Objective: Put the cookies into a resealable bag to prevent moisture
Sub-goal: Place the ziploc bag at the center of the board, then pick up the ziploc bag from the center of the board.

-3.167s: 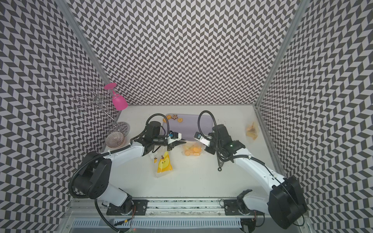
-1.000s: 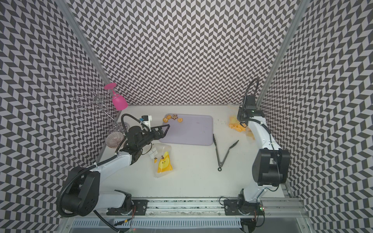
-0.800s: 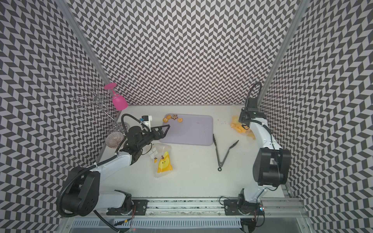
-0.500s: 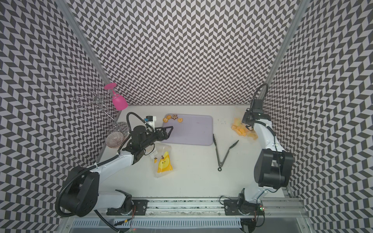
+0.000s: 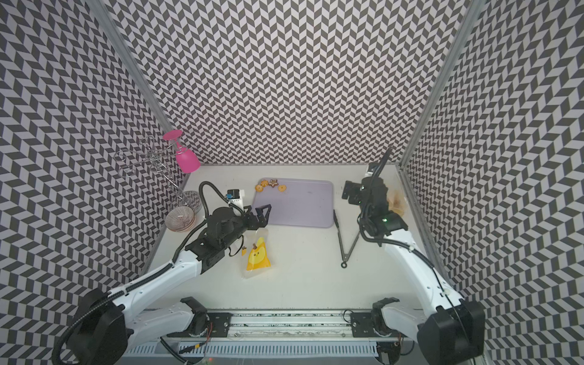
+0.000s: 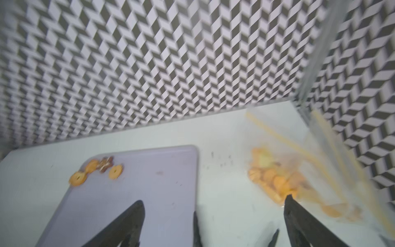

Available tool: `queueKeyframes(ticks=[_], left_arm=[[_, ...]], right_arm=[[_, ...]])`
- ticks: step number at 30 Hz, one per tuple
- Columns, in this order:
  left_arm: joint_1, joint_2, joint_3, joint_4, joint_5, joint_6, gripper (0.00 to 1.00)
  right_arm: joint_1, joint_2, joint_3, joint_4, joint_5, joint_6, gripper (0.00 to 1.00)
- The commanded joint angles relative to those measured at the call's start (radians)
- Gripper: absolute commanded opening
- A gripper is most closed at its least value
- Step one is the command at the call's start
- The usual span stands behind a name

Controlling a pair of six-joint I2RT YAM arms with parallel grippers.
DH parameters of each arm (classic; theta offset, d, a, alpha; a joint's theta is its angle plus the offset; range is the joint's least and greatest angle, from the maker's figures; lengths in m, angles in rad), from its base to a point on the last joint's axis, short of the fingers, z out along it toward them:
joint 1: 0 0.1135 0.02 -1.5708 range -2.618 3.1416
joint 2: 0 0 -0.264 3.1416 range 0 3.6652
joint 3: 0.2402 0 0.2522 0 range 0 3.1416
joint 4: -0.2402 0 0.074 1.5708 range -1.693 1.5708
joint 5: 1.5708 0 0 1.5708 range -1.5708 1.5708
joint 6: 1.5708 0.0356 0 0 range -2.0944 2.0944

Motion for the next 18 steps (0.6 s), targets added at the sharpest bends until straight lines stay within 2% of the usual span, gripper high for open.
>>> queueKeyframes(ticks=[1, 5, 9, 12, 15, 18], left_arm=[[0.023, -0.017, -0.023, -0.079, -0.064, -0.041, 0.94], [0.095, -0.010, -0.008, -0.156, -0.012, -0.082, 0.91], [0.123, -0.045, -0.028, -0.226, -0.029, -0.106, 0.88], [0.155, -0.081, -0.065, -0.264, -0.012, -0.134, 0.87], [0.187, -0.135, -0.111, -0.300, 0.004, -0.164, 0.87], [0.244, -0.196, -0.165, -0.301, 0.050, -0.176, 0.87]], right_arm=[[0.073, 0.023, -0.083, 0.097, -0.097, 0.114, 0.99], [0.160, 0.135, -0.118, 0.122, -0.225, 0.161, 0.98], [0.265, 0.193, -0.161, 0.217, -0.278, 0.183, 0.88], [0.308, 0.237, -0.164, 0.245, -0.336, 0.164, 0.86], [0.373, 0.270, -0.165, 0.292, -0.432, 0.128, 0.91], [0.480, 0.315, -0.152, 0.350, -0.451, 0.138, 0.98]])
